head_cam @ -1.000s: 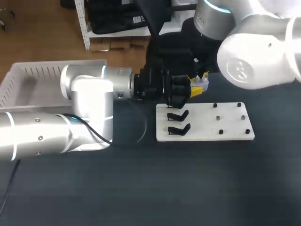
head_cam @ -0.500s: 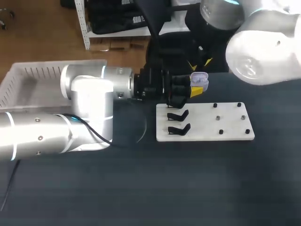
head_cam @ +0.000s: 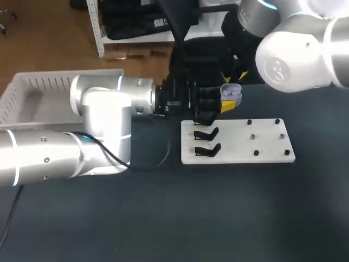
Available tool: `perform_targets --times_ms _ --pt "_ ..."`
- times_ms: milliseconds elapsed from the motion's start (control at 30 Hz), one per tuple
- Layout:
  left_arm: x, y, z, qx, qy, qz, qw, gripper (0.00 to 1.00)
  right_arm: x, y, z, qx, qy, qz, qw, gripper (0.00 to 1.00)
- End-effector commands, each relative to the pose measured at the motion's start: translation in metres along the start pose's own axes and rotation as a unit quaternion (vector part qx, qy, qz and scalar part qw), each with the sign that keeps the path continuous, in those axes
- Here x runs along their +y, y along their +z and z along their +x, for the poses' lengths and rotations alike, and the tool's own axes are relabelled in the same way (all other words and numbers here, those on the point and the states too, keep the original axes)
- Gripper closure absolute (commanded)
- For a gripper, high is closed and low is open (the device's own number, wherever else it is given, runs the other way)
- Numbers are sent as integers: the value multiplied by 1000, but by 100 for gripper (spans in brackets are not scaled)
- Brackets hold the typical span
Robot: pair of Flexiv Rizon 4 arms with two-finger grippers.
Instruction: Pick up each earbud case from the left stands, insert the matching earbuds, close the lid, and place the case in the box.
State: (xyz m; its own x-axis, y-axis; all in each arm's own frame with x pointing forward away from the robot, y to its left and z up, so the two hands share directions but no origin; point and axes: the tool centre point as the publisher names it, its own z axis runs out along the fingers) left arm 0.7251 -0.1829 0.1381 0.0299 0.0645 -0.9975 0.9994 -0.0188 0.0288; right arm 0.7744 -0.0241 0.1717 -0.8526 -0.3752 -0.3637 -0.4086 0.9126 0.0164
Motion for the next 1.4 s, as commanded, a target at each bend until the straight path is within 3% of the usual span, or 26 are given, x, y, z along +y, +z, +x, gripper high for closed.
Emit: perform_targets --times_ms 33,567,700,867,933,967,1167,1400 --pt "-2 0 1 -2 2 -4 1000 100 2 1 7 0 8 0 1000 65" --pt "-2 0 1 -2 2 -4 1000 100 19 -11 30 -12 36 -3 999 63" --pt "-2 0 1 -2 2 -4 1000 100 12 -33 30 -41 53 4 998 62" --pt "-1 -4 0 -4 4 -7 1000 100 -3 -68 42 -73 81 17 994 51" --pt "1 -15 -3 -8 9 -21 1000 100 -9 -79 49 -79 87 20 993 23" --pt "3 -22 -5 -11 14 -30 999 100 -11 -84 53 -82 91 21 992 0" --pt "17 -82 -21 -2 49 -87 995 100 -13 -101 79 -71 103 29 992 0" --pt "38 -177 -31 5 75 -179 981 100 5 -92 101 -27 107 30 993 0"
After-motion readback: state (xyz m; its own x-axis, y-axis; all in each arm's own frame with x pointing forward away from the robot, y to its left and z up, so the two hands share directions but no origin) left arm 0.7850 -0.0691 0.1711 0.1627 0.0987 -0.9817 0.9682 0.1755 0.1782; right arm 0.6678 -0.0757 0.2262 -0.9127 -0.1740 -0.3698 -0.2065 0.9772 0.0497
